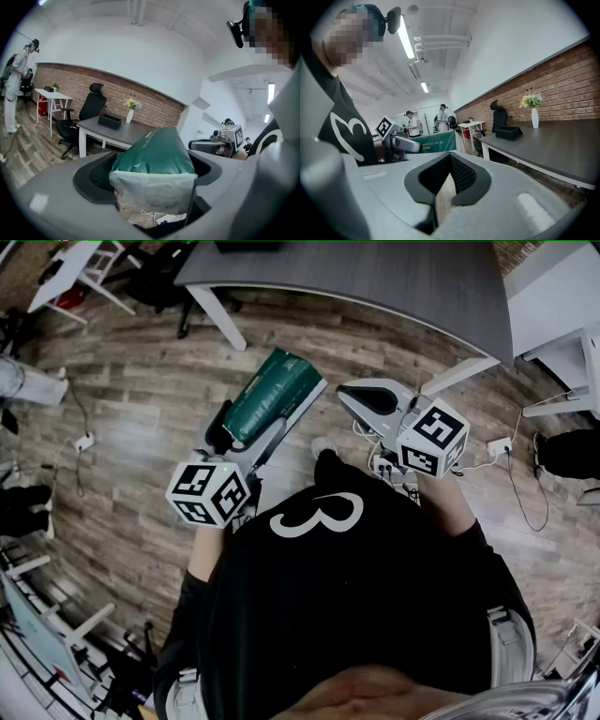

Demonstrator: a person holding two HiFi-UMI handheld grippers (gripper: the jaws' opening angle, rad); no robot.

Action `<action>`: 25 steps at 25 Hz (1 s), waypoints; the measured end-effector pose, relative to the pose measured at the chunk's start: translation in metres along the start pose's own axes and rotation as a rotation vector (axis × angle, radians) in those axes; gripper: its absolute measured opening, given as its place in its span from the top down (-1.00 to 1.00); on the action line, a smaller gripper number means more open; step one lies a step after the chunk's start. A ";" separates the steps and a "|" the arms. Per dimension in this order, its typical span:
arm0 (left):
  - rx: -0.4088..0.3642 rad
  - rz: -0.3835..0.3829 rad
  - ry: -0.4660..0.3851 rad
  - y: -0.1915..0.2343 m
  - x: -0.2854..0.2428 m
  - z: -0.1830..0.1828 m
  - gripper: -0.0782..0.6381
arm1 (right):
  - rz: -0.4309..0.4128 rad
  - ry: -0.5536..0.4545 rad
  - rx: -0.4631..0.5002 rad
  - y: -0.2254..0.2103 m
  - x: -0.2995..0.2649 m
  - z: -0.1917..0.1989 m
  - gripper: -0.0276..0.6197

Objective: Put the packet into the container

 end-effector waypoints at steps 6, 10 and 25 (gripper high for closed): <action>-0.004 0.006 -0.003 -0.004 0.004 -0.001 -0.55 | 0.002 0.002 -0.002 0.005 0.002 0.000 0.91; -0.002 0.003 -0.002 -0.003 0.005 0.001 -0.55 | 0.006 -0.014 -0.014 0.004 0.001 -0.002 0.91; 0.017 -0.015 -0.038 0.013 0.013 0.001 -0.55 | 0.008 -0.044 -0.090 -0.005 -0.011 -0.009 0.91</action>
Point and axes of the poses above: the fingertips, and each gripper's own axes: x backward along the fingers, y to its left, z out of its underside, the point moved 3 cm from there along x, backward along the fingers, and after that the axes turned 1 degree about y, right-handed, at the moved point
